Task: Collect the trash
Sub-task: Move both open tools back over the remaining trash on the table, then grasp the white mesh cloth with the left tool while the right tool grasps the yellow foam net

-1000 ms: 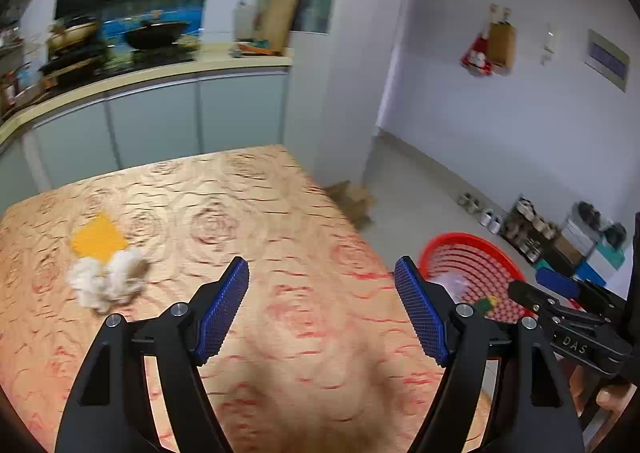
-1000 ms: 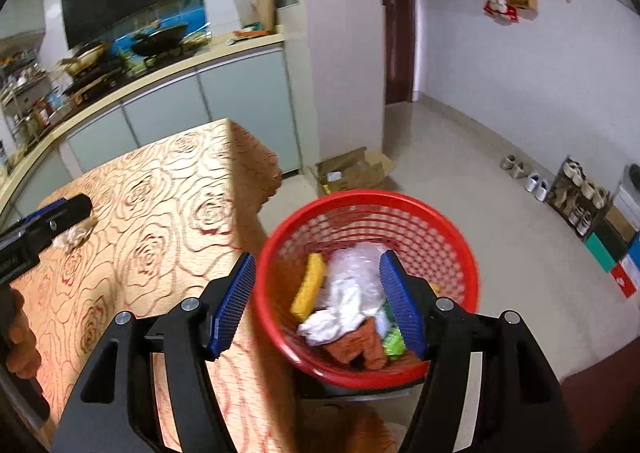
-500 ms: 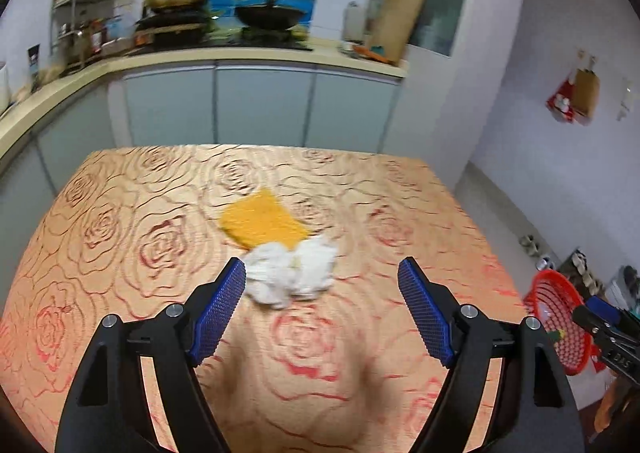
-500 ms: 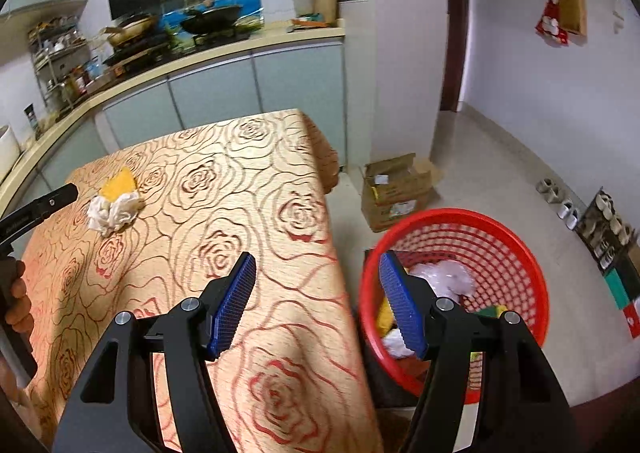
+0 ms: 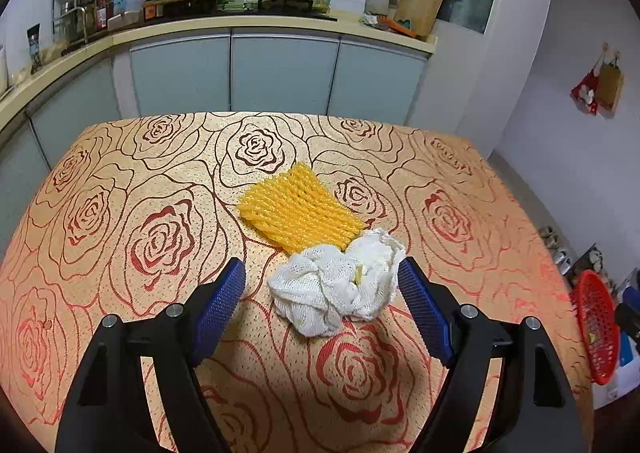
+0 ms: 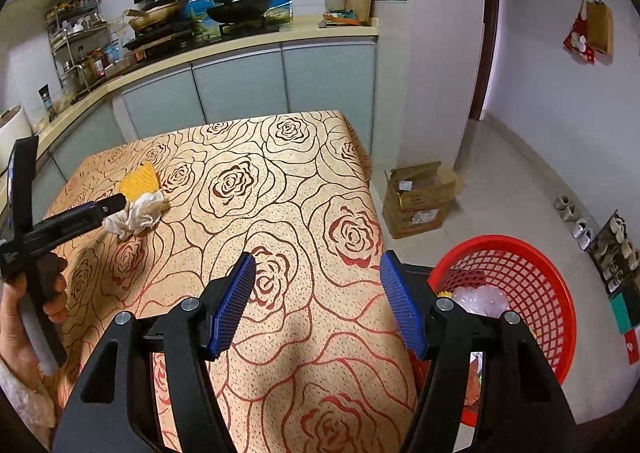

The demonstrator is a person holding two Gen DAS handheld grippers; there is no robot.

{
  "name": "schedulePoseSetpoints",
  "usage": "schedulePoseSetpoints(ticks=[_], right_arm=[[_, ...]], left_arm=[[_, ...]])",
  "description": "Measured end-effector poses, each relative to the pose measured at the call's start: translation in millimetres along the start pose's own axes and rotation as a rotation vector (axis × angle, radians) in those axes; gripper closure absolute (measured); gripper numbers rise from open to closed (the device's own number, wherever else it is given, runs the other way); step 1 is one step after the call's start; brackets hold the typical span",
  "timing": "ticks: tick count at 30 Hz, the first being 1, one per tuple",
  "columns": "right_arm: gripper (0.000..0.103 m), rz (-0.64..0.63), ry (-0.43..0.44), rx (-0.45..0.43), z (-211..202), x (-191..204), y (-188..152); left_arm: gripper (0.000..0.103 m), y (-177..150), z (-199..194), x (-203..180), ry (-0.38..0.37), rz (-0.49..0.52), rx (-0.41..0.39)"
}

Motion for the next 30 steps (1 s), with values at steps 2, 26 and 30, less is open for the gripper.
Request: schedulePoseSetpoints(ticks=[2, 26, 30], right_arm=[[0.041, 0.000, 0.003, 0.005, 3.6, 0.5, 0.4], [0.041, -0.001, 0.031, 0.017, 13.2, 14.3, 2.9], [0.041, -0.017, 0.057, 0.018, 17.4, 27.5, 6.3]], left_arm=[[0.027, -0.9, 5.2, -4.0, 0.019, 0.015, -0.002], [0.087, -8.8, 1.7, -11.8, 0.056, 0.116, -0.015], [0.088, -5.8, -17.0, 3.6, 0.070, 0.095, -0.044]])
Point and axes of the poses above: each gripper's, at about its wrist camera, not at the fingertips, and z roughly the way its jaws point, x to its left, y to its top, the point moved 4 cm from there along z, roughly the way its jaws point, and after that the axes turned 10 degrees about -z, right-handed, at the moved point
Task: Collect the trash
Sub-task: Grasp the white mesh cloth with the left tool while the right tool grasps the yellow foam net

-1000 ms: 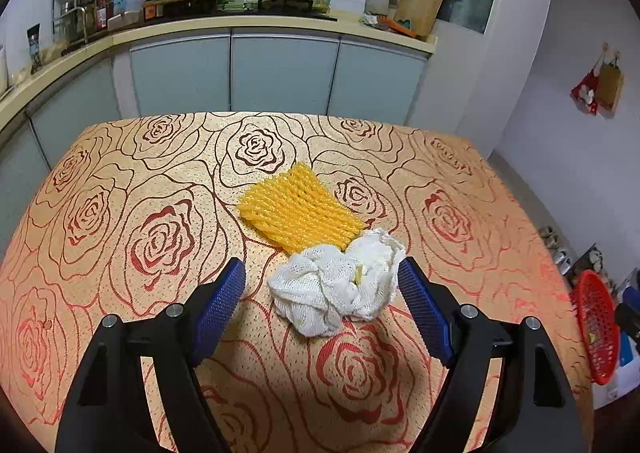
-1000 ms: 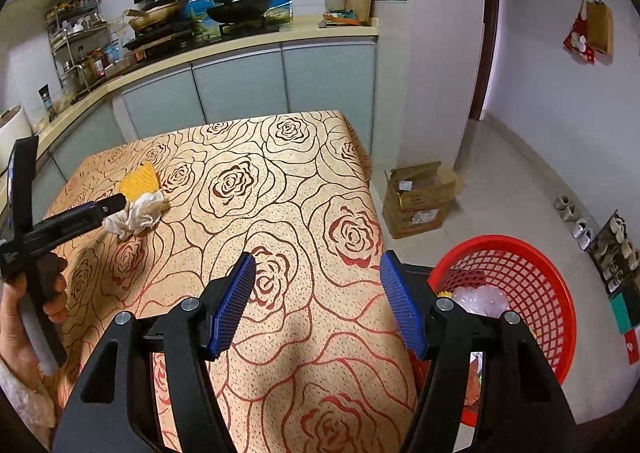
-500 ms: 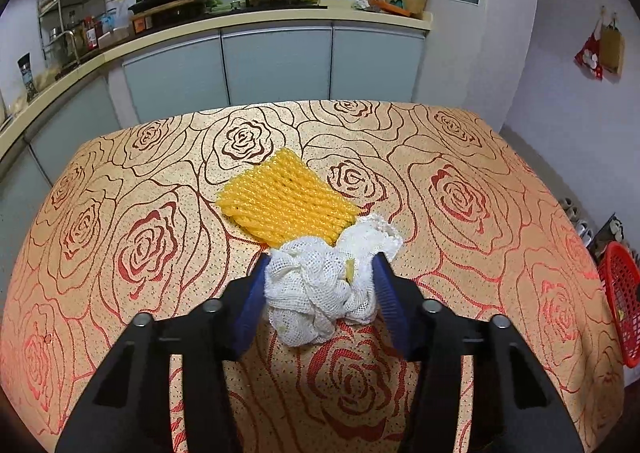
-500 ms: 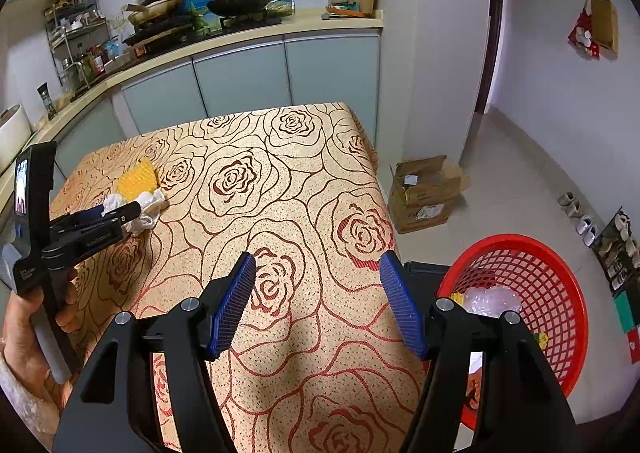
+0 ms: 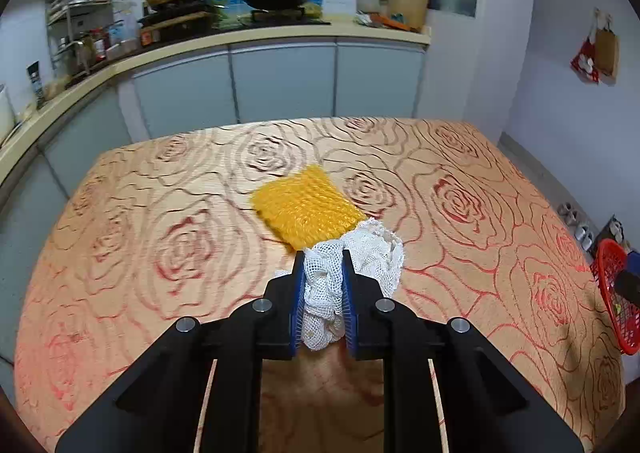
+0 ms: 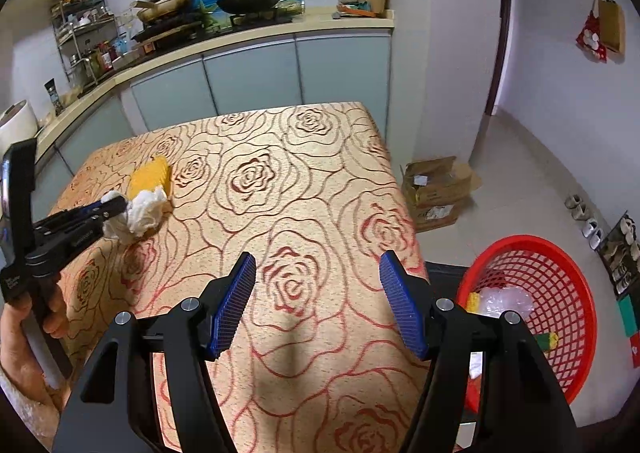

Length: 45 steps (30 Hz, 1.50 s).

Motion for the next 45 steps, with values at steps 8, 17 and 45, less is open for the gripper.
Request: schedulePoseSetpoints(ticks=[8, 17, 45], right_arm=[[0.041, -0.055, 0.060, -0.010, 9.7, 38.0, 16.4], [0.041, -0.125, 0.119, -0.026, 18.5, 86.5, 40.8], [0.041, -0.161, 0.243, 0.033, 118.0, 194.3, 103.5]], left_arm=[[0.088, 4.7, -34.1, 47.0, 0.048, -0.078, -0.055], [0.088, 5.9, -54.6, 85.4, 0.085, -0.137, -0.094], [0.088, 13.2, -70.0, 134.1, 0.161, -0.276, -0.216]])
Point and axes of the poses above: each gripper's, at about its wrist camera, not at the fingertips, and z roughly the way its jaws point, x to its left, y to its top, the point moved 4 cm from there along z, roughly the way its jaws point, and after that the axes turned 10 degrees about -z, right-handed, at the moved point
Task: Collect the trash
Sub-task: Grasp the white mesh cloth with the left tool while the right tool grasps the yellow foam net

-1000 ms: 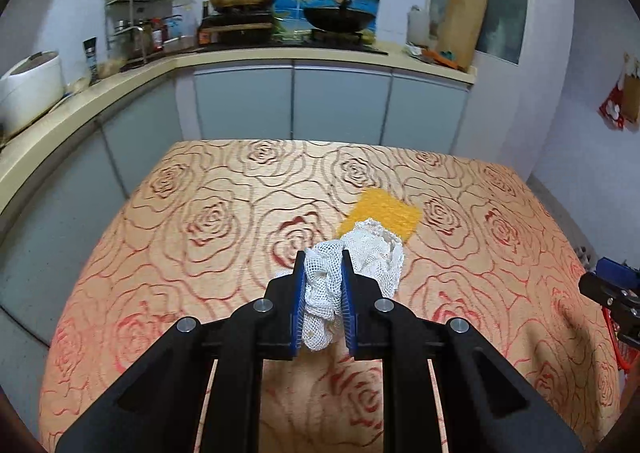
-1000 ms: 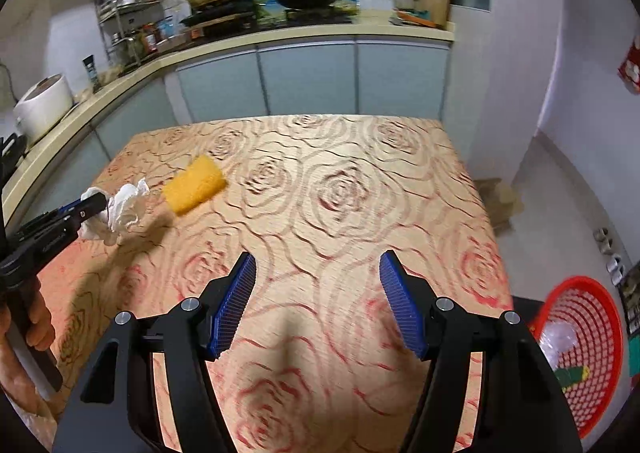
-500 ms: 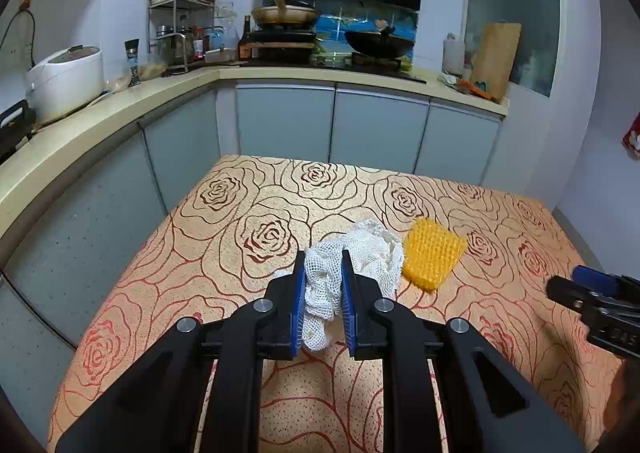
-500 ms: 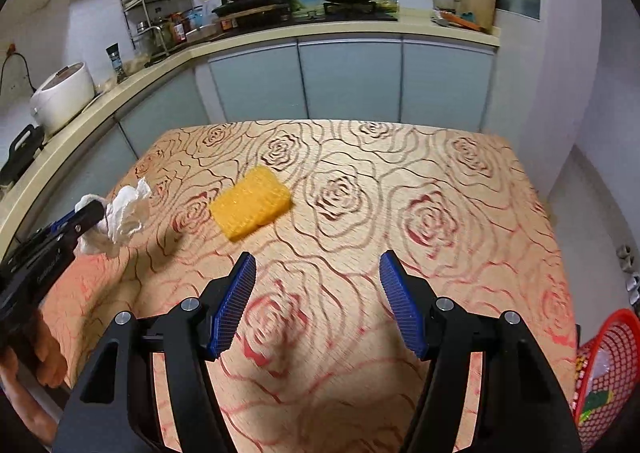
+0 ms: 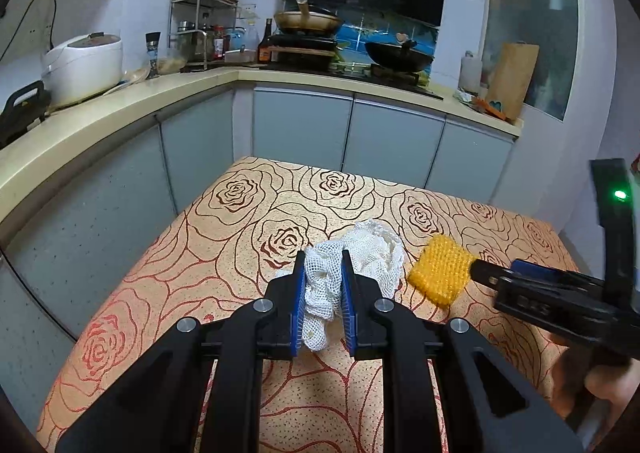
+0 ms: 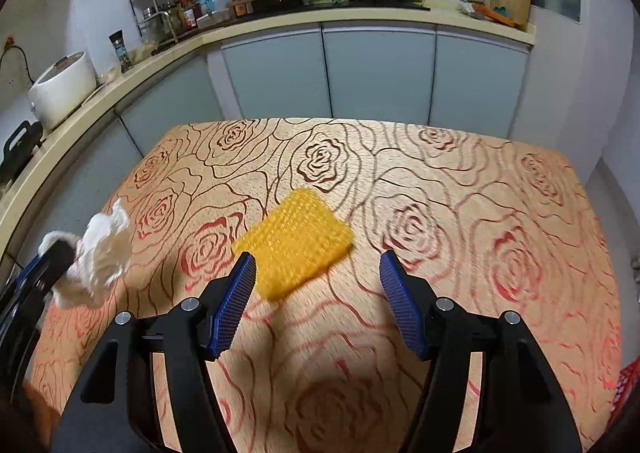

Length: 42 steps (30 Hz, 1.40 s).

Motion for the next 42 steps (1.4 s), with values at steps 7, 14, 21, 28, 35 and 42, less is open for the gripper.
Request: schedulePoseSetpoints(ticks=[7, 14, 21, 28, 35, 42], right_arm=[[0.041, -0.008, 0.001, 0.033, 29.5, 8.1, 11.6], [0.042, -0.020, -0.013, 0.061, 44.4, 9.7, 11.4], [0.058, -0.086, -0.049, 0.059, 44.0, 17.0, 5.6], [0.046, -0.037, -0.062, 0.042, 36.6, 8.9, 5.8], [0.039, -0.005, -0.028, 0.070, 46.9, 4.3, 1.6], [0.073, -0.043, 0.024, 0.058, 44.8, 20.6, 3.7]], left_arm=[[0.088, 0.4, 3.0, 5.9, 0.011, -0.021, 0.001], [0.088, 0.3, 5.0, 9.5, 0.010, -0.031, 0.006], [0.088, 0.5, 7.0, 11.8, 0.016, -0.042, 0.012], [0.088, 1.5, 8.3, 12.7, 0.016, -0.041, 0.012], [0.088, 0.5, 9.1, 13.2, 0.015, -0.044, 0.014], [0.088, 0.1, 11.6, 13.5, 0.023, -0.047, 0.018]])
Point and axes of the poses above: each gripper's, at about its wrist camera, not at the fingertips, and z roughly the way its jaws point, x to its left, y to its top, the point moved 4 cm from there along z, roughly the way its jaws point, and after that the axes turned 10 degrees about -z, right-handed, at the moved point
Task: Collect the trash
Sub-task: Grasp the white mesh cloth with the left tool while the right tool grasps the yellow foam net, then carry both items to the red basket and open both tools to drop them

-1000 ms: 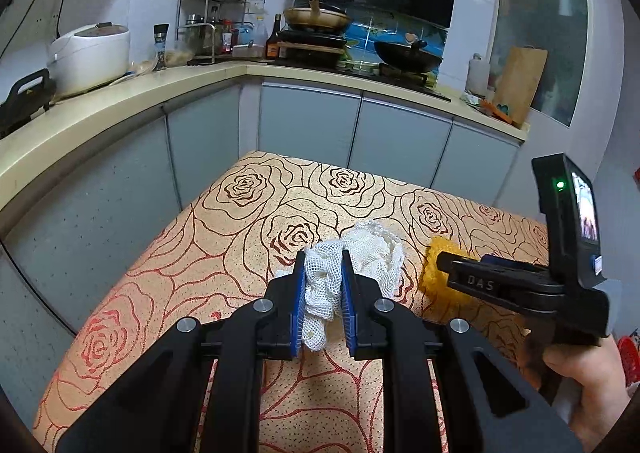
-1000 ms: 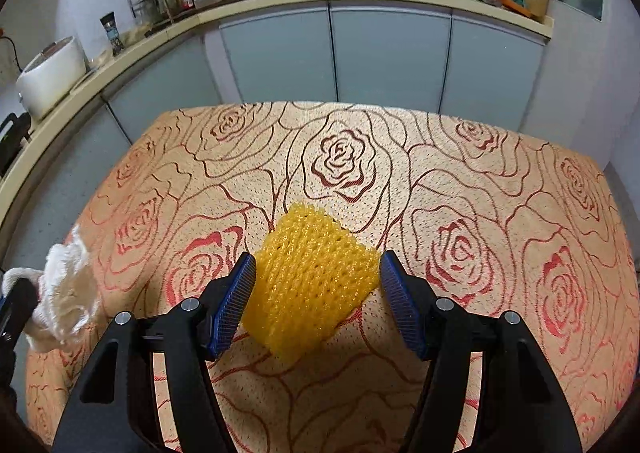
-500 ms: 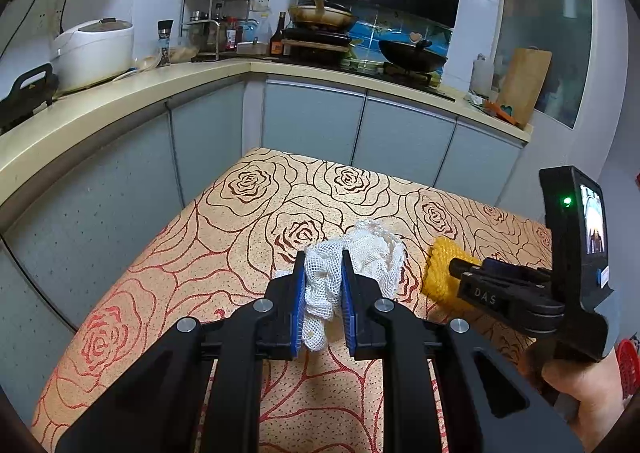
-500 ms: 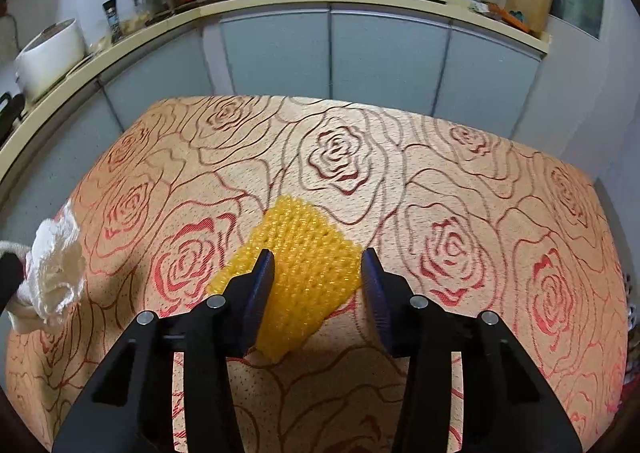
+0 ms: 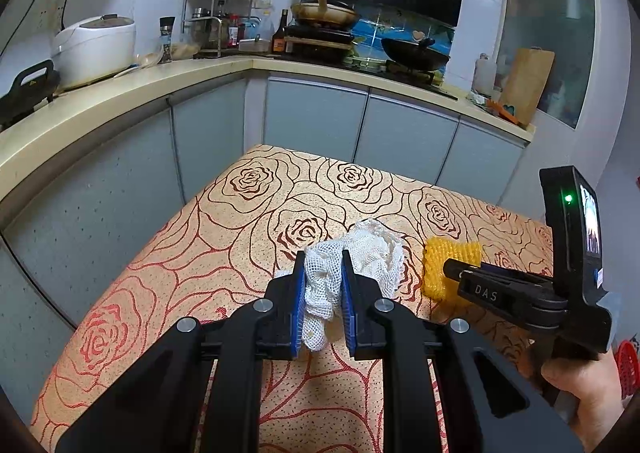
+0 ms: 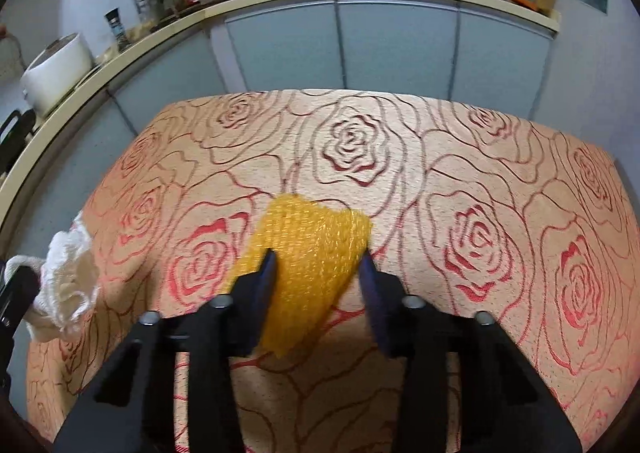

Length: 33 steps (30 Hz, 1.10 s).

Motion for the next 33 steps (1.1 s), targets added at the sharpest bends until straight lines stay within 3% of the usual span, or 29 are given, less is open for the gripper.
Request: schedulePoseSetpoints(ticks=[5, 18, 33], right_arm=[[0.088, -0.011, 0.013, -0.019, -12.6, 6.4, 1.3], [0.089, -0.033, -0.082, -0.171, -101.8, -7.6, -0.6], [0.089, 0.055, -0.165, -0.316, -207.7, -60.0, -34.1]], left_arm=[[0.088, 1.1, -1.7, -0.7, 0.003, 0.006, -0.014], [0.088, 5.4, -25.6, -15.3, -0.001, 0.046, -0.074], [0.088, 7.6, -75.2, -72.2, -0.092, 0.136, -0.123]])
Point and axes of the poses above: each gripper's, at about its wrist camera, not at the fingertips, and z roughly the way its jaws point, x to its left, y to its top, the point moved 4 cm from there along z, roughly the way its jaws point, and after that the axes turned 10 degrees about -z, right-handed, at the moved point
